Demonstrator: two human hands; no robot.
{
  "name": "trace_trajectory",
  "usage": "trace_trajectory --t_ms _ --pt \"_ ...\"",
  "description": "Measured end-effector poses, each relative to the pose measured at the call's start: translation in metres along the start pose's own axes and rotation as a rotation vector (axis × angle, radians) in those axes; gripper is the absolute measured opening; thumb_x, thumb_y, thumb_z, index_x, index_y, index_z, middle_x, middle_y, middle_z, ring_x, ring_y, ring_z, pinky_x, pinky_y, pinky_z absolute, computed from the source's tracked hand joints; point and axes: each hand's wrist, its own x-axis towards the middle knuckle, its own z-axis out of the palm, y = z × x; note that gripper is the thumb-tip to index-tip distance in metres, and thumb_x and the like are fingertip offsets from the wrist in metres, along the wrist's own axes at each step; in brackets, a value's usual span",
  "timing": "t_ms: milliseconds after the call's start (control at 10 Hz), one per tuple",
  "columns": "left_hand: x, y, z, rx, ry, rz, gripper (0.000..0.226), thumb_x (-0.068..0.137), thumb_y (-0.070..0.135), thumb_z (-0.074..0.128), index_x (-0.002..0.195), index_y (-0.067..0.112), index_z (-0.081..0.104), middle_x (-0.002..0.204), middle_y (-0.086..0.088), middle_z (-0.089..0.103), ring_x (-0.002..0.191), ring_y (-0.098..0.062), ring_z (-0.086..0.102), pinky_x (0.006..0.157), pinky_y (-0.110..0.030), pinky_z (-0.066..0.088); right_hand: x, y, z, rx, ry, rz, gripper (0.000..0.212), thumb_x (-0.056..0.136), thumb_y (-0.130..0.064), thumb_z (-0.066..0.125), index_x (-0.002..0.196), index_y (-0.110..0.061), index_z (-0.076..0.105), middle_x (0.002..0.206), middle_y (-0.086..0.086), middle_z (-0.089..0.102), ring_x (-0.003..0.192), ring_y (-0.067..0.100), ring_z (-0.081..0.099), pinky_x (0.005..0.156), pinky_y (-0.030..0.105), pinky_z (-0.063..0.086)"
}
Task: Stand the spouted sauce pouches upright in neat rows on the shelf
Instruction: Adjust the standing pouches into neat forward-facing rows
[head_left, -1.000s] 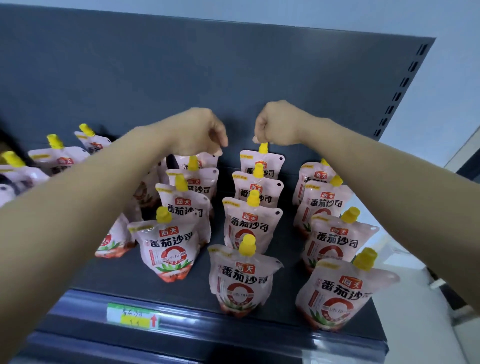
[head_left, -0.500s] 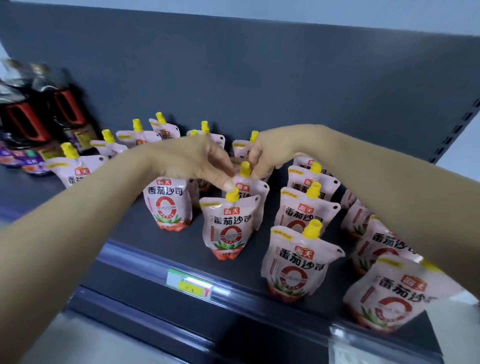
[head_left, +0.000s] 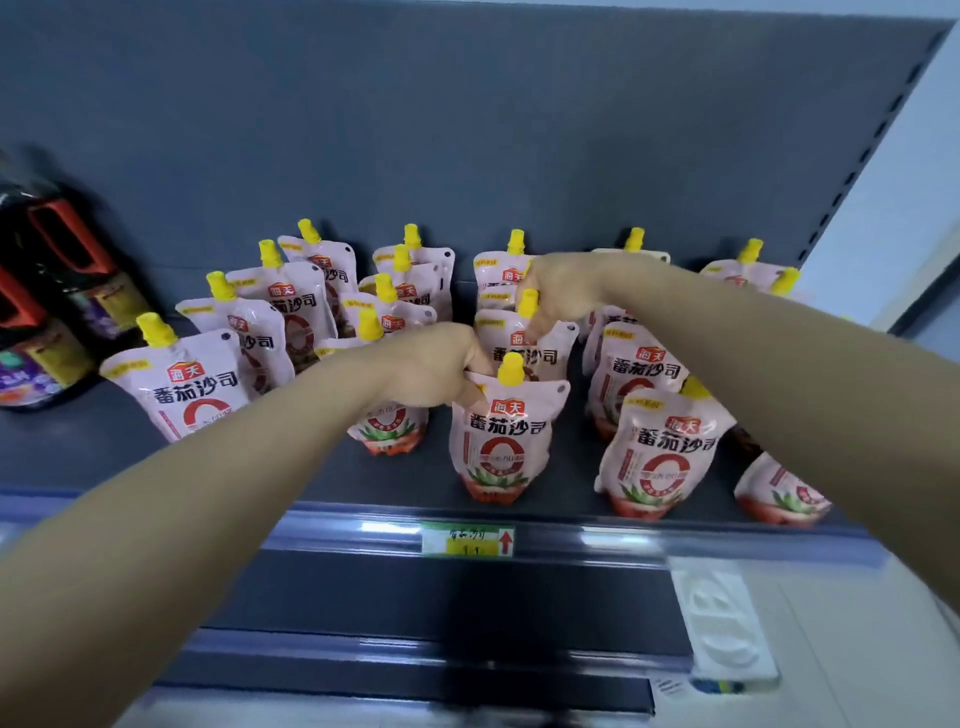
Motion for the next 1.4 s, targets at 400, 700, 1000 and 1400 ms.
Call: trace_trajectory --t_ms 400,700,1000,1400 --pt "-0.011 -0.003 0.0 -0.031 -0.02 0.046 0.02 0.082 0.017 0.068 0.101 0.012 0.073 0.103 -0.002 0.073 0.095 -0.014 0.064 0.076 -0.022 0.047 -0.009 -0.016 0.003 0.021 -0.03 0.076 0.026 0.082 -0.031 0.072 0.08 -0.011 0.056 0.081 0.008 0.056 0.075 0.023 0.052 0.065 0.031 0.042" --pt "-0.014 -0.003 -0.004 0.019 -0.1 0.049 0.018 0.084 0.017 0.066 0.101 0.017 0.072 0.103 0.001 0.073 0.098 -0.016 0.065 0.094 -0.038 0.05 -0.004 -0.021 0.001 0.019 -0.049 0.032 0.025 0.082 -0.029 0.072 0.076 -0.012 0.057 0.076 0.006 0.054 0.073 0.022 0.051 0.07 0.032 0.042" --pt "-0.026 0.008 -0.05 -0.159 0.056 0.042 0.046 0.082 -0.017 0.042 0.088 0.021 0.068 0.094 0.003 0.07 0.091 -0.014 0.066 0.091 -0.029 0.051 -0.022 -0.014 -0.044 0.239 -0.133 0.082 0.034 0.091 0.001 0.053 0.123 -0.005 0.062 0.119 0.011 0.067 0.103 0.023 0.068 0.079 0.024 0.055" --pt "0.072 0.006 -0.085 0.104 0.161 -0.072 0.034 0.081 0.013 0.07 0.115 0.011 0.062 0.104 -0.003 0.063 0.09 -0.018 0.056 0.079 -0.025 0.038 0.018 0.024 -0.054 0.059 0.19 0.212 0.044 0.1 -0.03 0.045 0.124 0.004 0.059 0.127 0.018 0.061 0.12 0.033 0.055 0.103 0.04 0.042"
